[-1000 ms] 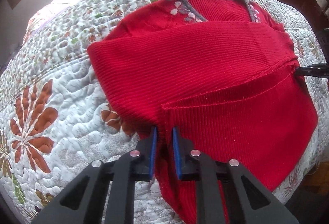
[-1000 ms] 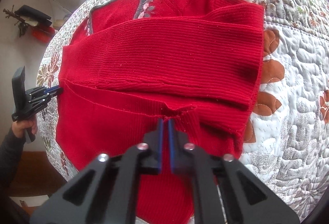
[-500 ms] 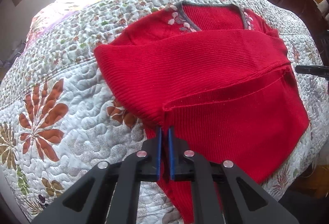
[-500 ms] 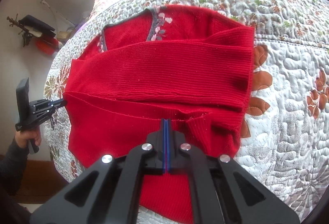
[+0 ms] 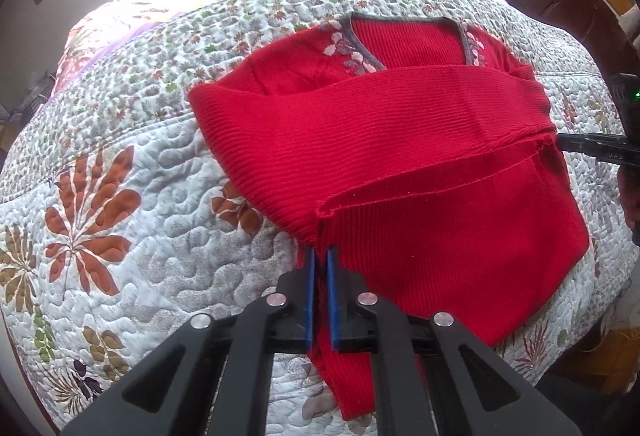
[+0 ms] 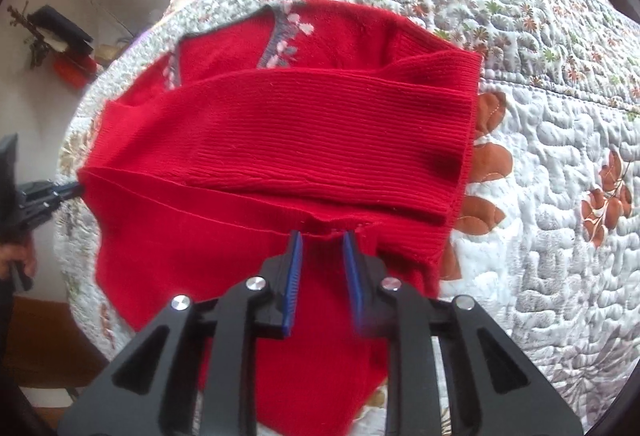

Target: Fold small clothes

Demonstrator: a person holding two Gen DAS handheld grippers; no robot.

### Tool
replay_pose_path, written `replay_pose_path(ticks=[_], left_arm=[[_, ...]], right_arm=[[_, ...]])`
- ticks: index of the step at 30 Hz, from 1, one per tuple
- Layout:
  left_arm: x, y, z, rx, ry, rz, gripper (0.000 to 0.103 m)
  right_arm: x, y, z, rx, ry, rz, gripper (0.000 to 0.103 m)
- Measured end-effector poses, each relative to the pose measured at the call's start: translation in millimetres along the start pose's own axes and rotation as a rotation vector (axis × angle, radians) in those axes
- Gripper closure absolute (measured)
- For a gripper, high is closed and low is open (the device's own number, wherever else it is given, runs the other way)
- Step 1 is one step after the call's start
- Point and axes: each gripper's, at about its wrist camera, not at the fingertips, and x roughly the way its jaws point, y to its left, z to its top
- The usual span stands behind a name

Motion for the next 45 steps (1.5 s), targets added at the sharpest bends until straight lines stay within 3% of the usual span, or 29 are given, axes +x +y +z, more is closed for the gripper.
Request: replay_pose_path(ticks=[4, 6, 9, 10, 11, 12, 25, 30, 38, 45], left_arm=[[3, 1, -1, -0.004, 0.010, 0.004, 0.098], [4, 1, 0, -0.006, 0.014, 0.005, 0.098], [6, 2, 2, -0.007, 0.017, 0.007, 0.098], [6, 2, 2, -0.007, 0.016, 0.008, 0.098], [6, 3, 2, -0.009, 0.017, 0.008, 0.098], [6, 3, 2, -0.011, 0.016, 0.006, 0.098], [-52, 1, 6, -0.050, -0.055, 0.012, 0.099], [-64, 10, 7, -0.082, -0.072, 0.023, 0.099], [-71, 22, 58, -0.028, -0.154, 0.033, 0.100], [-31, 49, 116, -0.034, -0.163, 0.001, 0.100]], right_arm=[[-1, 1, -2, -0.033, -0.026, -0.078, 0.080], [5, 0, -3, -0.042, -0.009, -0.084, 0.075], [17, 0, -5, -0.058, 0.016, -0.099, 0.074], [21, 0, -6, -0.064, 0.025, -0.106, 0.077], [21, 0, -6, -0.064, 0.027, -0.100, 0.097], [19, 0, -6, -0.057, 0.026, -0.095, 0.099], [-90, 7, 11, 0.049, -0.147, 0.002, 0.100], [-110, 13, 23, 0.037, -0.198, 0.017, 0.100], [-113, 7, 60, 0.029, -0.260, 0.023, 0.100], [-80, -20, 112, 0.044, -0.268, 0.010, 0.100]])
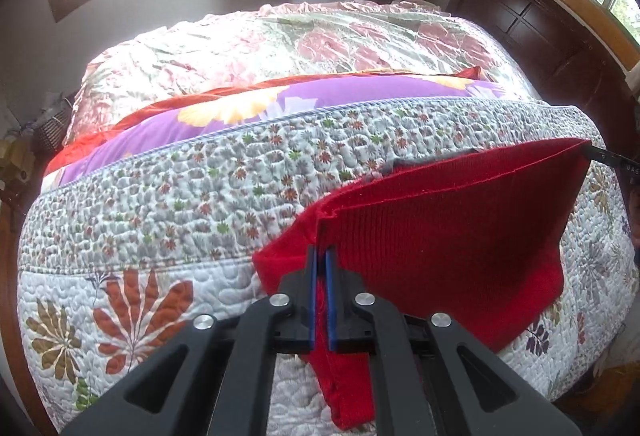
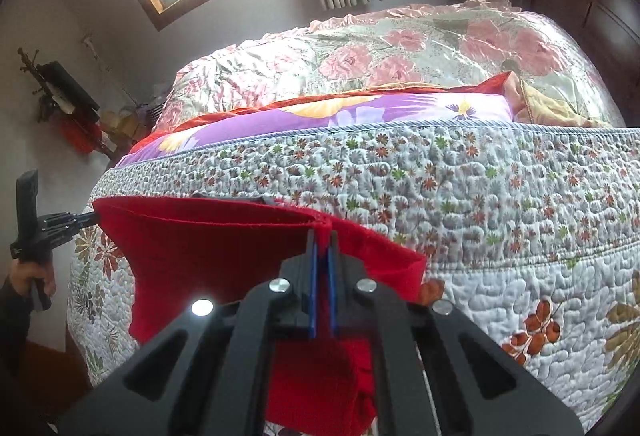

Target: Fold small clothes

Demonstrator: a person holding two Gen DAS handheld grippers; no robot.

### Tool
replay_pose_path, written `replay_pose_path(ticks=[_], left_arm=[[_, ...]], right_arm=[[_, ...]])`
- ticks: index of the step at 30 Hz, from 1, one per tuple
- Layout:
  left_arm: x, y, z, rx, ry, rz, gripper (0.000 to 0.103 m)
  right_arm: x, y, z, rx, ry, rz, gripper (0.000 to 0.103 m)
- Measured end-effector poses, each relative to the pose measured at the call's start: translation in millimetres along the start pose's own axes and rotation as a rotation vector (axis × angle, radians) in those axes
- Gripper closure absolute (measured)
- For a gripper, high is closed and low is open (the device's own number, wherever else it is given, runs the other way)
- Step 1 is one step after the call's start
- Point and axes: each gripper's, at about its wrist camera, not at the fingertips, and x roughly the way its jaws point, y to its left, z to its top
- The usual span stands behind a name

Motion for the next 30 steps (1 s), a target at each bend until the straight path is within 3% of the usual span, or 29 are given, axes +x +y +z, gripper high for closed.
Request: replay_pose_path(ticks=[8, 16, 20, 23, 24, 25, 28, 30], left_arm=[[66, 18, 20, 0.000, 0.066, -0.002, 0.100], [95, 28, 24, -0.015, 0.088, -0.002, 0.100], [120, 33, 20, -0.042, 0.141, -0.007, 0.098], [126, 40, 20, -0.079, 0.133, 0.021, 0.076], [119, 43, 21, -0.097, 0.111, 0.045, 0.063], [110, 44, 22, -0.107, 0.084, 0.066, 0.058], [78, 32, 23, -0.094, 0.017, 0.060, 0.055], [63, 17, 20, -0.076, -0.010, -0.023, 0.054]], right_arm=[[64, -24, 14, -0.008, 0.059, -0.035, 0.100], [94, -36, 17, -0.013, 0.090, -0.054, 0.100], [115, -41, 13, -0.007, 0.123, -0.057, 0.100], [121, -37, 12, -0.009, 0.125, -0.070, 0.091], [117, -36, 11, -0.003, 0.112, -0.076, 0.088], [110, -34, 11, 0.007, 0.100, -0.076, 0.084], [83, -27, 5, 0.027, 0.056, -0.065, 0.081], [73, -17, -3, 0.024, 0.056, -0.028, 0.081]])
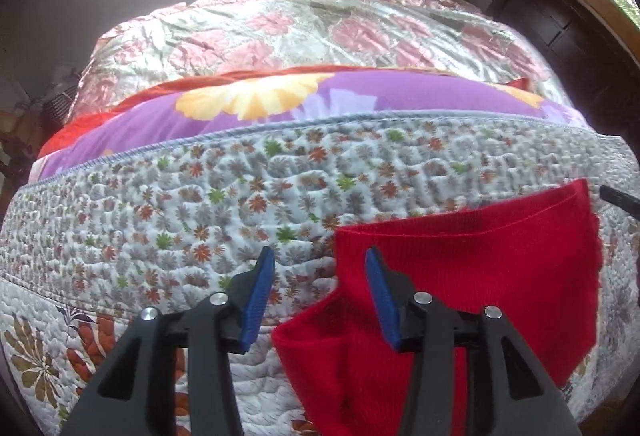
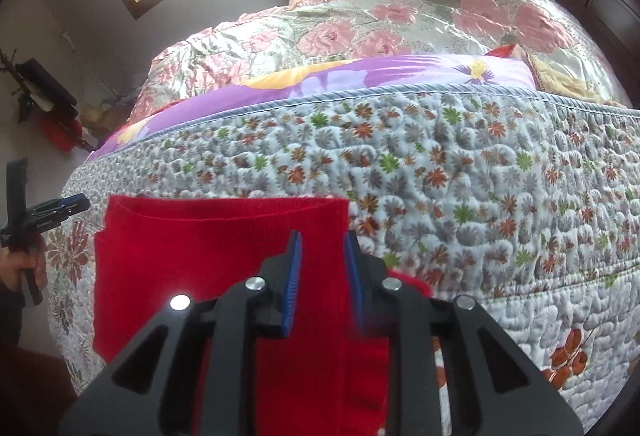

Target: Fold small clothes

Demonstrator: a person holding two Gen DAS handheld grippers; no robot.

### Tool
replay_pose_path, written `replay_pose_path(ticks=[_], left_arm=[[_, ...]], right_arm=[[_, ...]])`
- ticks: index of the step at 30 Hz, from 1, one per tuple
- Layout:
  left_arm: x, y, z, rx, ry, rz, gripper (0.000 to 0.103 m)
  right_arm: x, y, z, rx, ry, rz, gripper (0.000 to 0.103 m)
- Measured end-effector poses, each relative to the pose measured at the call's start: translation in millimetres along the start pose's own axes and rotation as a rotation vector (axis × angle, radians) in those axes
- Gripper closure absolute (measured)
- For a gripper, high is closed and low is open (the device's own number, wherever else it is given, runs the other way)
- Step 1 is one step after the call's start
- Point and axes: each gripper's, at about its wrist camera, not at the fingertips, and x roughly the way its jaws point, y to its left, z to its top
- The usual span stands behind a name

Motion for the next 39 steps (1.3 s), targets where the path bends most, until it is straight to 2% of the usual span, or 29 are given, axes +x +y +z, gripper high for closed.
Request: replay_pose_path(ticks=[2, 5, 9, 10, 12, 13, 17, 19, 21, 24, 26, 28, 29, 30, 31, 32, 33, 34, 35, 39], left_arm=[[2, -20, -8, 0.046, 0.020, -0.046, 0.053], [29, -38, -24, 0.068, 0.087, -0.063, 0.054], [63, -36, -42, 0.081, 0.145, -0.048, 0.053], [63, -34, -42, 0.074, 0.142, -0.053, 0.052], [51, -32, -41, 0.061, 0.125, -0.051, 0.054], [38, -31, -42, 0.059, 0.103, -0.062, 0.054], [-9, -38, -61, 0.066, 0.051, -0.155, 0.049], [-20, -48, -86, 0.073, 0.078, -0.207, 0.049], [-16, -59, -120, 0.068, 0.137, -0.242, 0.049], [6, -65, -163, 0.055, 0.229, -0.246, 0.050], [22, -66, -175, 0.062, 0.265, -0.234, 0.050], [24, -63, -177, 0.051, 0.262, -0.247, 0.049], [22, -62, -171, 0.034, 0.266, -0.255, 0.049], [15, -57, -164, 0.012, 0.267, -0.261, 0.048], [5, -51, -158, -0.004, 0.257, -0.263, 0.040], [-6, -45, -154, -0.019, 0.239, -0.265, 0.034], [-17, -34, -150, -0.039, 0.221, -0.264, 0.022], [-26, -19, -145, -0.065, 0.207, -0.260, 0.015], [-33, -5, -140, -0.098, 0.200, -0.257, 0.013], [-32, 72, -120, -0.293, 0.229, -0.282, 0.012]], right_arm=[[6, 8, -6, -0.004, 0.026, 0.035, 0.081], [31, 9, -9, 0.002, 0.061, 0.034, 0.080], [58, -13, -5, 0.050, 0.092, 0.031, 0.092], [55, -15, -5, 0.055, 0.089, 0.034, 0.091], [35, -8, -12, 0.038, 0.066, 0.024, 0.082], [23, -3, -18, 0.027, 0.059, 0.028, 0.081], [-20, 28, -74, -0.028, 0.106, 0.044, 0.081], [-30, 42, -110, -0.047, 0.160, 0.044, 0.081], [-31, 47, -142, -0.040, 0.221, 0.043, 0.081], [-16, 39, -177, -0.034, 0.293, -0.019, 0.081], [-6, 26, -186, 0.008, 0.308, -0.036, 0.083], [-8, 19, -189, 0.041, 0.307, -0.034, 0.084], [-13, 22, -187, 0.043, 0.301, -0.043, 0.082], [-22, 27, -184, 0.038, 0.283, -0.056, 0.075], [-33, 34, -181, 0.024, 0.259, -0.072, 0.070], [-45, 43, -178, -0.002, 0.234, -0.092, 0.063], [-58, 59, -175, -0.041, 0.206, -0.114, 0.053], [-68, 76, -173, -0.084, 0.183, -0.129, 0.045], [-76, 96, -174, -0.138, 0.160, -0.147, 0.035], [-79, 195, -193, -0.444, 0.114, -0.189, 0.033]])
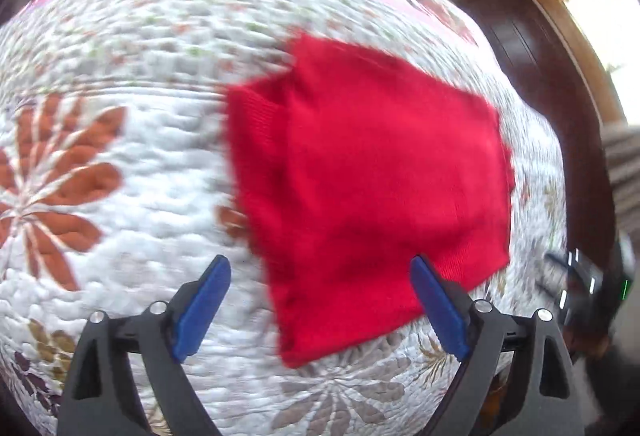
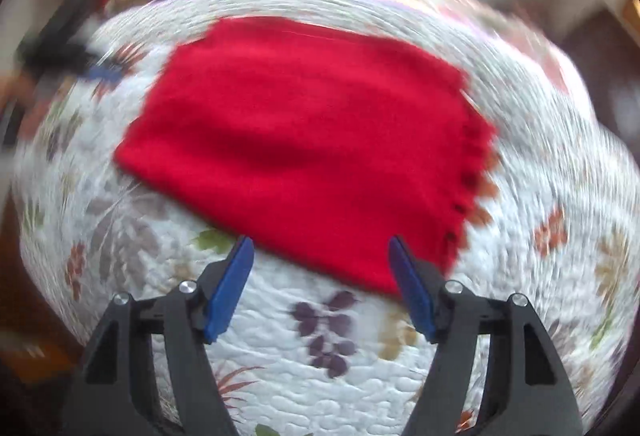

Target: Fold small clothes

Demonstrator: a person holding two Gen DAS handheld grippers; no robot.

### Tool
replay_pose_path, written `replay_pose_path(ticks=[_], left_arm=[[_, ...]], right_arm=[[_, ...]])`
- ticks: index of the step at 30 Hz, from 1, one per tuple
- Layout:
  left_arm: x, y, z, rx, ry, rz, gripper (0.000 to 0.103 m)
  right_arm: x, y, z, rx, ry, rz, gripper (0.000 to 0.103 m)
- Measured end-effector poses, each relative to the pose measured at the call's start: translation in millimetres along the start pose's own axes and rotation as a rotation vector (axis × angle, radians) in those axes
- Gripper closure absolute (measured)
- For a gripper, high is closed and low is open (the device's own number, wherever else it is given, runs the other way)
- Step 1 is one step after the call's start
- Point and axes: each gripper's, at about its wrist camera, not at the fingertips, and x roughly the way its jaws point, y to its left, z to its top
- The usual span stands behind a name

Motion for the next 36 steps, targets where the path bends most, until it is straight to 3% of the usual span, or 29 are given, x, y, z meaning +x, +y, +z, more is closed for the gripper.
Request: replay_pose_path(ticks=[5, 10, 12, 17, 22, 32, 35, 36], left_arm=[[13, 49, 48, -0.104, 0.043, -0.157, 0.012], [55, 73, 75, -0.155, 0.149, -0.330, 0.012], [67, 73, 79, -0.150, 0.160, -0.348, 0.011], [78, 71, 88, -0.145, 0.140, -0.466, 0.011], [86, 60, 95, -0.110, 0.148, -0.510, 0.012], [103, 40, 108, -0.096, 0.176, -0.500, 0.014], [103, 33, 113, -0.086, 0.192, -0.464, 0.020], [102, 32, 114, -0.077, 0.193, -0.450, 0.027]], right_arm=[[16, 116, 13, -0.291, -0.074, -0.078, 0.032], [61, 202, 19, -0.518, -0.145, -0.169, 0.032], [83, 226, 18, -0.563, -0.131, -0.198, 0.032], [121, 245, 17, -0.605, -0.110, -0.275, 0.034], [135, 254, 25, -0.581, -0.113, -0.312, 0.034], [151, 261, 63, -0.472, -0.148, -0.324, 0.034], [154, 258, 77, -0.433, -0.152, -0.322, 0.034], [156, 257, 81, -0.418, -0.150, -0.316, 0.034]])
